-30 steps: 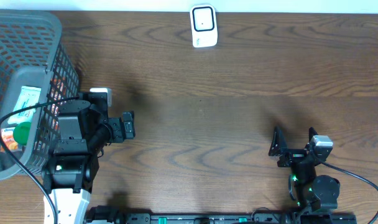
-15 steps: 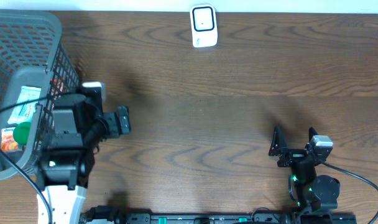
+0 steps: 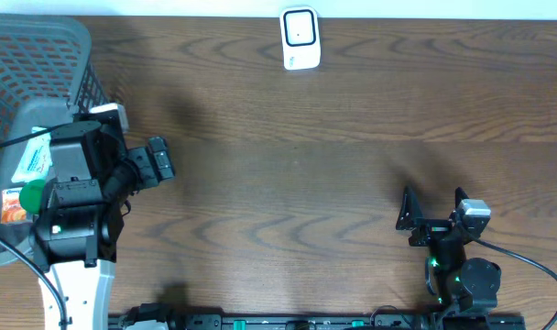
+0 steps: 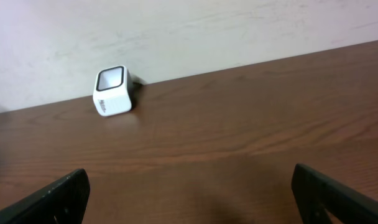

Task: Scan the item barcode
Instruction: 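Raise the left gripper and move it over the grey basket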

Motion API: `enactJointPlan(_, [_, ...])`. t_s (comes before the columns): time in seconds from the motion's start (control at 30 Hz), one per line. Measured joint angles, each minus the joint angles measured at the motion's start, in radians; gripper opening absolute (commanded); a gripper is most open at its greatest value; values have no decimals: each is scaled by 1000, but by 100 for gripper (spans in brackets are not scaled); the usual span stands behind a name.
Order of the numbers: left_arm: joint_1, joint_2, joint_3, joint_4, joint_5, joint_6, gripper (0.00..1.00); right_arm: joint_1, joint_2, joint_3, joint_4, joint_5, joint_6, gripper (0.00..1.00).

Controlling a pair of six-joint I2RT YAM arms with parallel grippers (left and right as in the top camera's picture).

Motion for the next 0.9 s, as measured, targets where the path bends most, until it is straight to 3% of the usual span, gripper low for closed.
enactJointPlan(0.6, [56,68,8,-16,0,-12,98,0,0,0,0,0,0,99])
enactJointPlan(0.9, [56,91,92,-22,0,-12,98,0,0,0,0,0,0,99])
